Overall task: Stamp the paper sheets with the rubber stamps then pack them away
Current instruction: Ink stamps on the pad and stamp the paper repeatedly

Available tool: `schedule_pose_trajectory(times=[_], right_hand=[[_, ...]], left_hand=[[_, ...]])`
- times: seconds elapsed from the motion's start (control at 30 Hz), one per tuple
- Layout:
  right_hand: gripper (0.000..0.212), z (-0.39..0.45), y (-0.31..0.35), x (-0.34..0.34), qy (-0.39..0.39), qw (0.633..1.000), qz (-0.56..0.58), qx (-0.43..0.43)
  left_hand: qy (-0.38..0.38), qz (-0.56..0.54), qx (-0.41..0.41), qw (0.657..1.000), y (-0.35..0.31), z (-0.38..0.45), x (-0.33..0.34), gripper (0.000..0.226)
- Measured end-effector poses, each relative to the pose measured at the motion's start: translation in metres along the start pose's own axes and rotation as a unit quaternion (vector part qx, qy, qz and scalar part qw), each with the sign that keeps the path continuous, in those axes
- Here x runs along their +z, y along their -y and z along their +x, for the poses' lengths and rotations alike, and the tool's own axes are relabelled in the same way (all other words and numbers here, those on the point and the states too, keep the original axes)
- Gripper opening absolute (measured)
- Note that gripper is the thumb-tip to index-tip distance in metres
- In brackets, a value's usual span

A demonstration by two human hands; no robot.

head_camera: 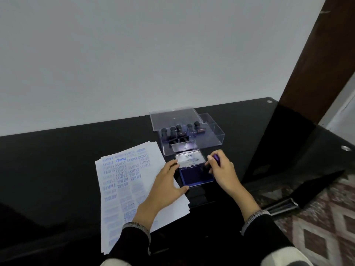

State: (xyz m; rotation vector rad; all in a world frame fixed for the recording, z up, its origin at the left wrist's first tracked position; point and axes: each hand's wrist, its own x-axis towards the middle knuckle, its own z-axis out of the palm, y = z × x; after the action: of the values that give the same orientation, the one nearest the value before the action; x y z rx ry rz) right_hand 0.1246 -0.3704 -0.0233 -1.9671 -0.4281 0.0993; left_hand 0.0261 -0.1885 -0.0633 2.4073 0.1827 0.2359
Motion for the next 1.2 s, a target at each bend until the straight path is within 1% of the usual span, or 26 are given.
schedule_pose_trajectory(times=[0.13, 0.33, 0.43, 0.5, 0.53, 0.6, 0.67, 0.77, 0.9, 0.97, 1.1, 1.2], right_hand=[[0.011, -0.004, -0.004, 0.006, 0.027, 0.999, -0.020, -0.018], [0.011, -0.011, -0.001, 0.019, 0.049, 0.988, -0.113, -0.098], [0.014, -0.013, -0.002, 0.026, 0.038, 0.977, -0.159, -0.138], [0.015, -0.012, -0.002, 0.028, 0.035, 0.971, -0.180, -0.152], [0.016, -0.012, -0.002, 0.028, 0.036, 0.968, -0.191, -0.159], [0.018, -0.013, 0.000, 0.029, 0.038, 0.963, -0.204, -0.170], [0.018, -0.012, 0.000, 0.028, 0.039, 0.967, -0.193, -0.164], [0.017, -0.009, 0.001, 0.026, 0.049, 0.978, -0.151, -0.137], [0.019, -0.009, 0.000, 0.028, 0.051, 0.973, -0.175, -0.142], [0.019, -0.010, 0.001, 0.029, 0.045, 0.973, -0.170, -0.147], [0.015, -0.005, -0.001, 0.027, 0.041, 0.979, -0.147, -0.132], [0.017, -0.006, -0.003, 0.030, 0.037, 0.976, -0.165, -0.137]], left_hand=[[-0.009, 0.002, -0.004, 1.000, 0.005, 0.001, 0.003, 0.076], [-0.043, 0.024, 0.001, 0.999, 0.007, -0.006, 0.008, 0.071], [-0.025, 0.012, -0.008, 1.000, 0.008, -0.005, 0.007, 0.071], [-0.011, -0.024, -0.017, 1.000, 0.005, -0.005, 0.004, 0.067], [-0.016, -0.063, -0.021, 0.998, 0.002, -0.004, 0.001, 0.063], [-0.052, -0.142, -0.028, 0.988, -0.003, -0.005, -0.010, 0.050], [-0.089, -0.163, -0.027, 0.982, -0.004, -0.006, -0.027, 0.038], [-0.126, -0.122, -0.017, 0.984, 0.011, -0.010, -0.058, 0.030], [-0.181, -0.099, -0.085, 0.975, 0.050, -0.023, -0.098, 0.026], [-0.197, -0.078, -0.118, 0.970, 0.070, -0.034, -0.111, 0.026], [-0.234, 0.027, -0.163, 0.958, 0.101, -0.050, -0.122, 0.027], [-0.250, 0.089, -0.188, 0.946, 0.110, -0.055, -0.117, 0.035]])
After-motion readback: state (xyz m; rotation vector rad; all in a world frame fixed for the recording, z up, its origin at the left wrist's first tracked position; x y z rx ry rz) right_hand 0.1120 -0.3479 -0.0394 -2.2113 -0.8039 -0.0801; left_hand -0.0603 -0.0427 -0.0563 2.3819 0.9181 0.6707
